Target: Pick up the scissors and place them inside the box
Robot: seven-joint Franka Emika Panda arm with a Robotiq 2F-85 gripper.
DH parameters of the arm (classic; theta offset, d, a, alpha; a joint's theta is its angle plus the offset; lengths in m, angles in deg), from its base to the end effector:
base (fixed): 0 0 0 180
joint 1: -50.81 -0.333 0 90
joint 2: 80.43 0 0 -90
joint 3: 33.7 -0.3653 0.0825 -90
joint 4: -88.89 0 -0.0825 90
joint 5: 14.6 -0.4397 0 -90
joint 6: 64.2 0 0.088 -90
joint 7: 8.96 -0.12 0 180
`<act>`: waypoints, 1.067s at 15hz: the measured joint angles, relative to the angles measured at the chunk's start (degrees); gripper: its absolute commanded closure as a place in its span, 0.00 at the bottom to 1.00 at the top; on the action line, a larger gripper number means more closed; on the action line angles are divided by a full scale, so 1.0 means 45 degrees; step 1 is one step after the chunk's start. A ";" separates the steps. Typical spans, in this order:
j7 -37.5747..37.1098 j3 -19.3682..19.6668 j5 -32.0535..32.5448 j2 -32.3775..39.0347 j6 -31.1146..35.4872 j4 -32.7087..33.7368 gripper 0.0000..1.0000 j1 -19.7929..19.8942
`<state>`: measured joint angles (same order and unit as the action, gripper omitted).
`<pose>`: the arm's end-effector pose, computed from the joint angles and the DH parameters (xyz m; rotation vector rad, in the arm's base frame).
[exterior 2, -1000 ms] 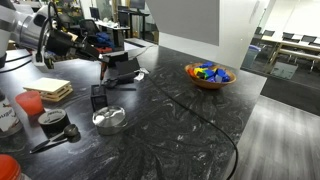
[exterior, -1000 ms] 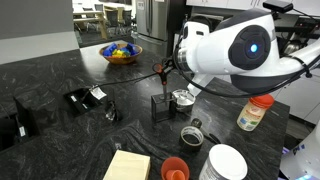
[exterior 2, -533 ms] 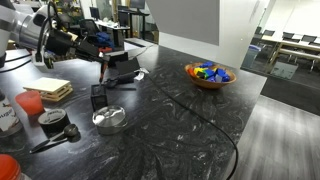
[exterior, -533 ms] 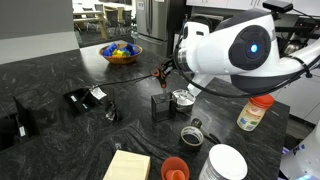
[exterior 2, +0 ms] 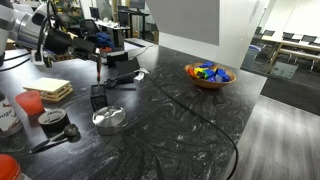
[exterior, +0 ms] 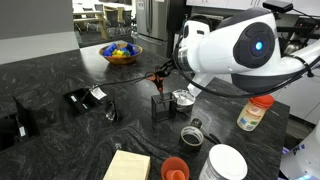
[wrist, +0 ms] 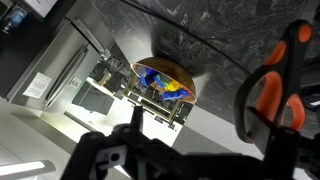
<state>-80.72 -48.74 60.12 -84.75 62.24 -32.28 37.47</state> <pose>0.5523 0.2531 0.5032 2.2678 0.0156 1.1790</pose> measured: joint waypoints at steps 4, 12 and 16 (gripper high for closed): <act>0.0135 0.0017 -0.1156 -0.0375 0.0282 -0.0079 0.00 0.0002; 0.1441 0.0357 -0.4728 -0.1216 0.0280 -0.1123 0.00 0.0050; 0.2022 0.0480 -0.5646 -0.1344 0.0280 -0.1208 0.00 0.0081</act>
<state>-71.62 -46.58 34.71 -90.80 63.50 -37.72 37.84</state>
